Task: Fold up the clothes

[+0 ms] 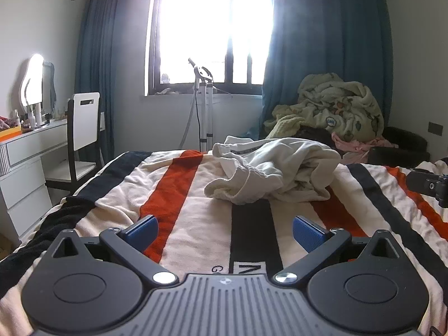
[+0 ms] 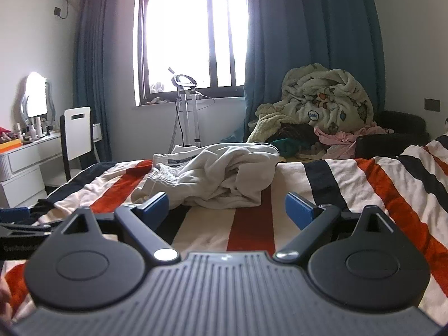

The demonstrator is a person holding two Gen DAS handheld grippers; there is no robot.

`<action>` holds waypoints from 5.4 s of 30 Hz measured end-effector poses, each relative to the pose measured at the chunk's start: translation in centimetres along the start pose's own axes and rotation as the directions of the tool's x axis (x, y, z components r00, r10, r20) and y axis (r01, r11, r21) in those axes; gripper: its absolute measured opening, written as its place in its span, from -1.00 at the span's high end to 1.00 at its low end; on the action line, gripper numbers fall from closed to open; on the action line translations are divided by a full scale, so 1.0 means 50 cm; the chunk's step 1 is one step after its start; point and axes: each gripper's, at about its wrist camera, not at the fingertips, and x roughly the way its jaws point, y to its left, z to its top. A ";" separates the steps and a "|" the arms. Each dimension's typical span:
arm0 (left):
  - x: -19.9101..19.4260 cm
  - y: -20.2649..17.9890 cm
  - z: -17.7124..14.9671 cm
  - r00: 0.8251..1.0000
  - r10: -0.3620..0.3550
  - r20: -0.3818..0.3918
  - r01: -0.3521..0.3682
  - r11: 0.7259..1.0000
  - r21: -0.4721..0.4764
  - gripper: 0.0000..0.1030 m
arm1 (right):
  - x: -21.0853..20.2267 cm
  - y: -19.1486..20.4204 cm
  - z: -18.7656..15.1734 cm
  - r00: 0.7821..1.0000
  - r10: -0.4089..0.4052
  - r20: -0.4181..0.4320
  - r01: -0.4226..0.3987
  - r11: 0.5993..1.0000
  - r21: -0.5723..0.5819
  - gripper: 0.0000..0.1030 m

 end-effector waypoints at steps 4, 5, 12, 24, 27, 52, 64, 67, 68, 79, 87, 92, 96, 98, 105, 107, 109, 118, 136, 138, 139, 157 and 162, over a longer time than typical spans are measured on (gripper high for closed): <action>0.000 -0.004 0.001 1.000 0.003 0.005 -0.003 1.000 -0.002 -0.99 | -0.002 0.005 -0.001 1.000 -0.005 0.016 0.005 1.000 -0.022 -0.78; 0.000 -0.005 0.001 1.000 0.004 0.006 -0.004 1.000 -0.002 -0.99 | -0.003 0.006 -0.001 1.000 -0.006 0.020 0.007 1.000 -0.027 -0.78; -0.019 -0.025 -0.006 1.000 0.009 0.011 -0.009 1.000 -0.005 -0.99 | -0.002 -0.004 0.003 1.000 -0.023 0.017 0.024 1.000 -0.018 -0.78; -0.012 -0.009 -0.004 1.000 -0.018 0.011 0.018 1.000 -0.006 -0.99 | -0.001 0.014 0.002 0.999 -0.036 0.007 0.036 0.998 -0.047 -0.78; -0.010 -0.007 -0.003 1.000 -0.021 0.009 0.021 1.000 -0.006 -0.99 | -0.002 0.014 0.004 0.999 -0.036 0.010 0.037 0.998 -0.048 -0.78; -0.006 -0.003 -0.002 1.000 -0.031 0.001 0.031 1.000 0.001 -0.99 | -0.007 0.008 0.004 1.000 -0.027 0.011 0.027 0.999 -0.026 -0.78; -0.022 0.000 0.005 0.996 -0.065 0.055 0.065 0.998 -0.005 -0.99 | -0.053 0.019 0.028 0.987 0.000 0.159 0.010 0.998 -0.060 -0.78; -0.020 0.008 0.025 0.993 -0.091 0.079 0.093 0.995 -0.031 -0.99 | -0.053 0.021 0.044 0.983 -0.008 0.182 0.019 0.998 -0.054 -0.78; -0.016 0.011 0.040 0.991 -0.101 0.088 0.104 0.994 -0.033 -0.99 | -0.052 0.021 0.044 0.979 -0.017 0.203 0.028 0.998 -0.049 -0.78; 0.095 0.086 0.154 0.993 -0.038 0.115 0.054 0.989 -0.137 -0.99 | 0.157 0.050 0.145 0.981 0.174 0.081 -0.168 0.983 -0.079 -0.78; 0.242 0.152 0.101 0.998 -0.010 0.060 0.018 0.990 -0.139 -1.00 | 0.542 0.179 0.202 0.937 0.276 -0.212 -0.307 0.943 -0.128 -0.76; 0.334 0.205 0.073 0.999 0.007 0.041 0.001 0.981 -0.193 -1.00 | 0.760 0.260 0.191 0.920 0.216 -0.327 -0.281 0.945 -0.165 -0.67; 0.391 0.234 0.044 0.996 0.085 -0.001 -0.084 0.980 -0.180 -1.00 | 0.886 0.298 0.187 0.899 0.168 -0.405 -0.243 0.960 -0.141 -0.43; 0.412 0.252 0.037 0.995 0.097 -0.020 -0.099 0.974 -0.202 -1.00 | 0.929 0.315 0.178 0.889 0.159 -0.429 -0.254 0.951 -0.176 -0.42; 0.437 0.280 0.022 0.991 0.119 -0.060 -0.131 0.958 -0.255 -1.00 | 0.971 0.350 0.147 0.887 0.086 -0.454 -0.226 0.937 -0.265 0.22; 0.434 0.280 0.023 0.991 0.121 -0.055 -0.131 0.957 -0.258 -1.00 | 0.941 0.349 0.160 0.912 0.078 -0.403 -0.201 0.941 -0.273 0.33; 0.427 0.273 0.025 0.992 0.118 -0.047 -0.126 0.960 -0.250 -1.00 | 0.900 0.336 0.185 0.931 0.072 -0.357 -0.180 0.943 -0.279 0.79; 0.368 0.232 0.039 0.997 0.080 0.004 -0.076 0.962 -0.262 -1.00 | 0.608 0.130 0.339 0.994 0.095 -0.052 -0.101 0.987 -0.122 0.85; 0.194 0.024 -0.009 0.988 -0.125 -0.089 0.122 0.992 -0.033 -1.00 | 0.111 -0.214 0.116 0.999 0.002 -0.032 0.005 0.974 0.225 0.85; 0.190 0.001 -0.020 0.984 -0.138 -0.109 0.140 0.990 0.017 -1.00 | 0.115 -0.252 0.088 0.995 0.014 -0.096 0.017 0.950 0.313 0.85; 0.191 -0.012 -0.027 0.983 -0.142 -0.119 0.148 0.988 0.047 -1.00 | 0.117 -0.270 0.075 0.992 0.021 -0.124 0.025 0.934 0.356 0.85; 0.349 -0.168 -0.106 0.980 -0.108 -0.167 0.158 0.933 0.323 -0.74 | 0.164 -0.381 -0.014 0.969 -0.037 -0.243 0.174 0.803 0.570 0.81; 0.352 -0.136 -0.071 0.976 -0.183 -0.114 0.201 0.964 0.172 -0.27 | 0.181 -0.386 -0.026 0.957 -0.084 -0.278 0.232 0.797 0.558 0.81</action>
